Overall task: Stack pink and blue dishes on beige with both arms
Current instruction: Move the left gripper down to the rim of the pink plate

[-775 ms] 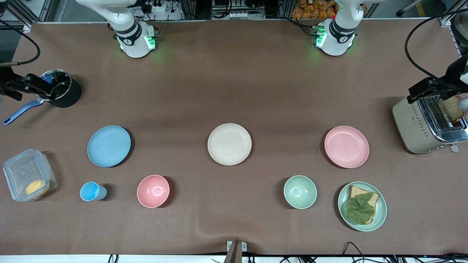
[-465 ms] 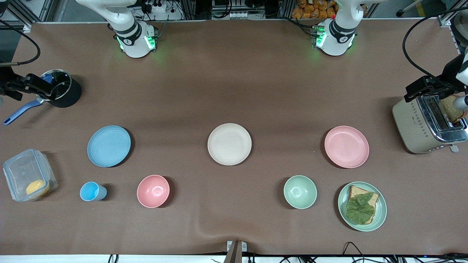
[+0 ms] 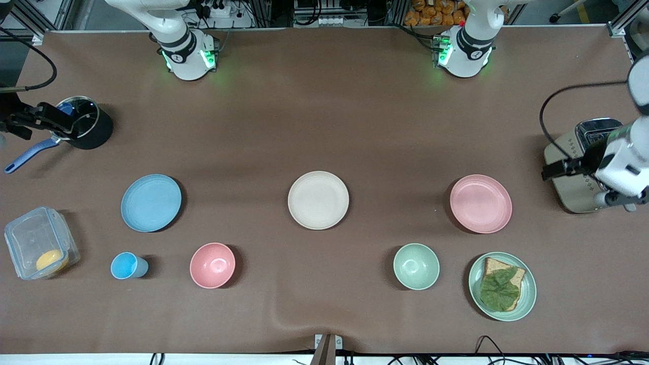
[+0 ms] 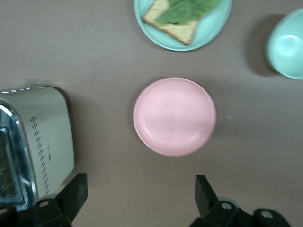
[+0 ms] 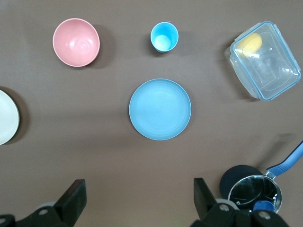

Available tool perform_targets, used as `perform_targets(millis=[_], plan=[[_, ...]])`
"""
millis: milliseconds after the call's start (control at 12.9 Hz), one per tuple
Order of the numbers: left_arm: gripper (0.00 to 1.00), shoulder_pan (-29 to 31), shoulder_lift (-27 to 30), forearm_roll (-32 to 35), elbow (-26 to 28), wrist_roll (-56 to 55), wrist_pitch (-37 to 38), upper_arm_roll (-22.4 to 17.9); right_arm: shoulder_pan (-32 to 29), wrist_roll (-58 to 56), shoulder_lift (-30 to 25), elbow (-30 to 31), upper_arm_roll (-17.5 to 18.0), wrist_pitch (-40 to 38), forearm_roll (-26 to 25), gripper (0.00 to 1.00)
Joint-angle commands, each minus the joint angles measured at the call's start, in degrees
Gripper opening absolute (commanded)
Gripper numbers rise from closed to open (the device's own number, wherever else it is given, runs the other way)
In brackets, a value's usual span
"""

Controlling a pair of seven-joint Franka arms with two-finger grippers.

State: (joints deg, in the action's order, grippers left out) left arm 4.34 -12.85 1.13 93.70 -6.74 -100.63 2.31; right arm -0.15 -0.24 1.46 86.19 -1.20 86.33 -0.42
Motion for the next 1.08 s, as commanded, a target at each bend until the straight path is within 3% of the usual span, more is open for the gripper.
perform_targets(millis=[0,387,1007], plan=[[1.0,2.69,2.92,-0.25,12.26,0.15,-9.47,0.06,-0.12,-0.03,-0.4,0.12,0.41,-0.28,-0.55,1.0],[1.0,5.5,1.95,-1.21,23.97,0.15,-21.08,0.32,-0.12,-0.03,-0.4,0.12,0.41,-0.28,-0.55,1.0],[1.0,7.79,-7.53,-1.21,26.28,1.2,-33.31,0.41,-0.03,-0.03,-0.31,0.12,0.41,-0.28,-0.55,1.0]])
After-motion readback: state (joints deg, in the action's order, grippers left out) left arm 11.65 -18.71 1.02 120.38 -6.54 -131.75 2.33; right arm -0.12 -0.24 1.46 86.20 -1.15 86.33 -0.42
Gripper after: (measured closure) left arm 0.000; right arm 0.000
